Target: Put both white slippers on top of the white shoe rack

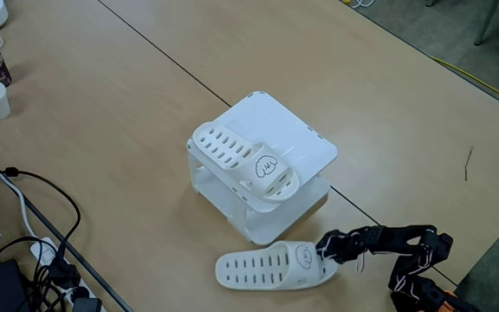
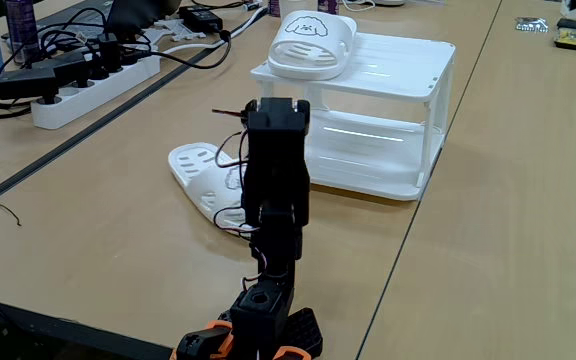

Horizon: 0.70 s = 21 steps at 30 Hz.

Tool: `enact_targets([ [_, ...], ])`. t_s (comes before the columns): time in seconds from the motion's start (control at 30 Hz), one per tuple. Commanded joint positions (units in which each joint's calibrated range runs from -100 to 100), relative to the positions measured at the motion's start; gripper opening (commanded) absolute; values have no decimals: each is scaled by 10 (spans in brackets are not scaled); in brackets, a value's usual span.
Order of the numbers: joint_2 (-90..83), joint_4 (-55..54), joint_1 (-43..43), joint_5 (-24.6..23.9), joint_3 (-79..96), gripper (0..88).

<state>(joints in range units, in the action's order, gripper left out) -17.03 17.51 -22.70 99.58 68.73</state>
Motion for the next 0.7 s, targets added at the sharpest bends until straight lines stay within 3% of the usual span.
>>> enact_targets([
  [0.0, -7, -8, -40, 4, -14, 8],
  [0.67, -8, -122, -132, 4, -14, 8],
])
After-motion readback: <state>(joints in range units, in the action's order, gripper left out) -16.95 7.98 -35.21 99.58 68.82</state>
